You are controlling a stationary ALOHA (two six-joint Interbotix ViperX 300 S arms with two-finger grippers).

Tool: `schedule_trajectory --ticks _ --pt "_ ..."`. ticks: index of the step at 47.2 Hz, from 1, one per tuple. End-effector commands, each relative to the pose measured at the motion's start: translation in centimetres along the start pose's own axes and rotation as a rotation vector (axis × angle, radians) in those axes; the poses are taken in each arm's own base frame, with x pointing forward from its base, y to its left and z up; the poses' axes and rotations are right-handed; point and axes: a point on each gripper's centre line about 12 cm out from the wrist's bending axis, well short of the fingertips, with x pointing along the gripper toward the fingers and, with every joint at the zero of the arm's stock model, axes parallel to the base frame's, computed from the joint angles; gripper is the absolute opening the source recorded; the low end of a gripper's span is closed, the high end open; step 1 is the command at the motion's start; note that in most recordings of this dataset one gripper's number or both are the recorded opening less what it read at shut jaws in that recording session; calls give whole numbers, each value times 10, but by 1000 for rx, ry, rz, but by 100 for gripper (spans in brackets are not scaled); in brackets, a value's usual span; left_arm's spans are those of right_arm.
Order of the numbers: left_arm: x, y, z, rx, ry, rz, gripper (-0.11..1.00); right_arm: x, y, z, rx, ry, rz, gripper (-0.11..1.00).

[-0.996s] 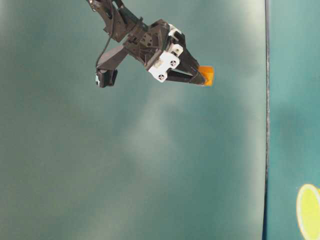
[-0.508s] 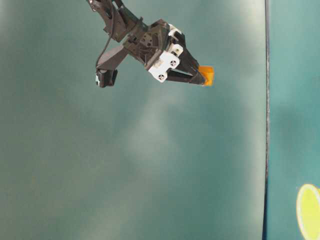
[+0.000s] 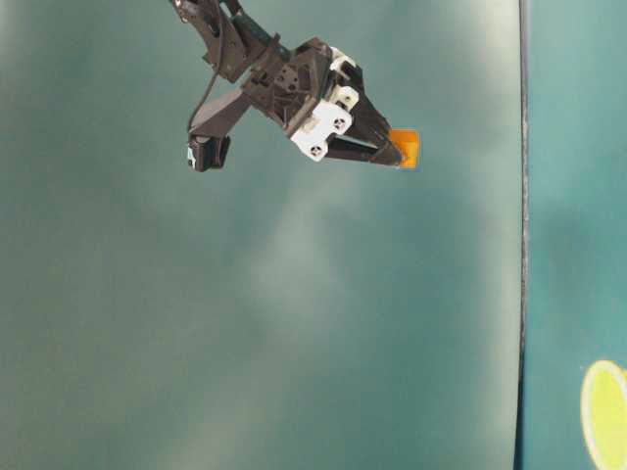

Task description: Move the block backward with right arm.

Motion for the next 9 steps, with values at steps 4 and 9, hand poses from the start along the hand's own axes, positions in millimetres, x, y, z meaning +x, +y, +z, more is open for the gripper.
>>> schedule_trajectory --ticks 4,9 --pt "1 -1 14 2 -37 -2 1 -7 0 11 -1 -37 -1 40" --pt "1 -1 14 2 -37 -2 1 -7 0 10 -1 -35 -1 40"
